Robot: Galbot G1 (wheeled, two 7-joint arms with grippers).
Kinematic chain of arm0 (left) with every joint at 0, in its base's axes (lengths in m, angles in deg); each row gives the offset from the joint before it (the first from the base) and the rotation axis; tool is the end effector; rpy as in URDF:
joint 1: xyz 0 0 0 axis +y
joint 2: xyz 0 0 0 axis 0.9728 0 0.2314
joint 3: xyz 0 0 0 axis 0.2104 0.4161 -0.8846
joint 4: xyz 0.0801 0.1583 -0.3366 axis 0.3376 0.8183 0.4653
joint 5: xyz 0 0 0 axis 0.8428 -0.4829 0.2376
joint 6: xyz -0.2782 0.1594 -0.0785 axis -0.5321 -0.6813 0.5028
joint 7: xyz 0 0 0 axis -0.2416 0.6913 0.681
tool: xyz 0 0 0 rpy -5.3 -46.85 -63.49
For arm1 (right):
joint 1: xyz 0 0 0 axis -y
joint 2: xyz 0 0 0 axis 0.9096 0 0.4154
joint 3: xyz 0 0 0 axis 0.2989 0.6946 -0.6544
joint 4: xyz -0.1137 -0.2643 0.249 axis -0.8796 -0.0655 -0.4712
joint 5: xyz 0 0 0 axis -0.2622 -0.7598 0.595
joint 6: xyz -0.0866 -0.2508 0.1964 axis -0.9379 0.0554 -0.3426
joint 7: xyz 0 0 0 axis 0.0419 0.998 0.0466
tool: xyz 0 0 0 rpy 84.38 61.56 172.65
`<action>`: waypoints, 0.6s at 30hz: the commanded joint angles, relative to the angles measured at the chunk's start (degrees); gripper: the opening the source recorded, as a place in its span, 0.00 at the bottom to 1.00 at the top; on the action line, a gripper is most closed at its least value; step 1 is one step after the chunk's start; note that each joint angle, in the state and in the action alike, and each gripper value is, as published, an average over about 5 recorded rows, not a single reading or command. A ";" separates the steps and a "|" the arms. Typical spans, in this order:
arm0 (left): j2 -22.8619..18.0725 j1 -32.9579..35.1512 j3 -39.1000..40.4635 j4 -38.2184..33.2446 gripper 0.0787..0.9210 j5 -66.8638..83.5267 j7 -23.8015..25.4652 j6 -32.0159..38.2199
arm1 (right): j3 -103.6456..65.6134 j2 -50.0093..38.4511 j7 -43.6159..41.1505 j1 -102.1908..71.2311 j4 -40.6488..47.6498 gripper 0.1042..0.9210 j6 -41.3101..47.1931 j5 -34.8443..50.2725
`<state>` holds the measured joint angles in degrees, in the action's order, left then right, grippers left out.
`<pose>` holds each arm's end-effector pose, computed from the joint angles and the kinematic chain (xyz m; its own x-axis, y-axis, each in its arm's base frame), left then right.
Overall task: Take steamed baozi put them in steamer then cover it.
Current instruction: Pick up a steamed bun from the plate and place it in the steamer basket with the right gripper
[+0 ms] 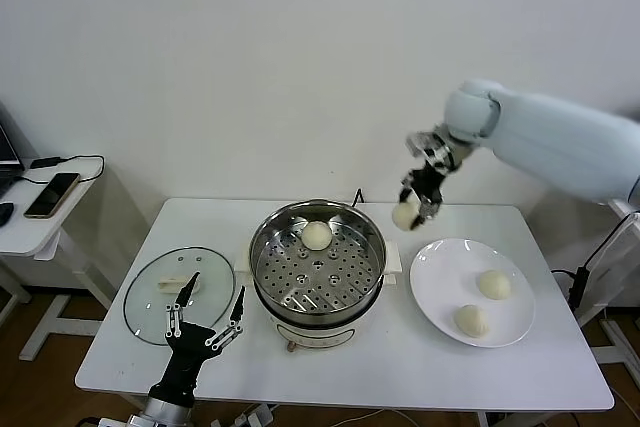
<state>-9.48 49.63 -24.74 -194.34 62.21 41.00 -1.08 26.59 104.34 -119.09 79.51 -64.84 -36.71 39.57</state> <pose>0.1053 0.0535 -0.3498 -0.9526 0.2377 -0.1898 0.2074 0.9640 0.1666 0.5809 -0.0117 0.0286 -0.0614 -0.2235 0.9728 -0.9278 -0.3464 -0.1381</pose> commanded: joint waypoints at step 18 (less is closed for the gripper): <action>0.51 -0.97 0.27 0.79 0.88 -0.04 -0.68 0.33 | 11.17 23.65 19.66 -0.03 -3.78 0.65 9.13 15.27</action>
<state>-9.00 48.67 -24.49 -193.69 62.18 40.34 -0.79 35.67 121.68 -105.20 80.58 -69.23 -29.16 52.18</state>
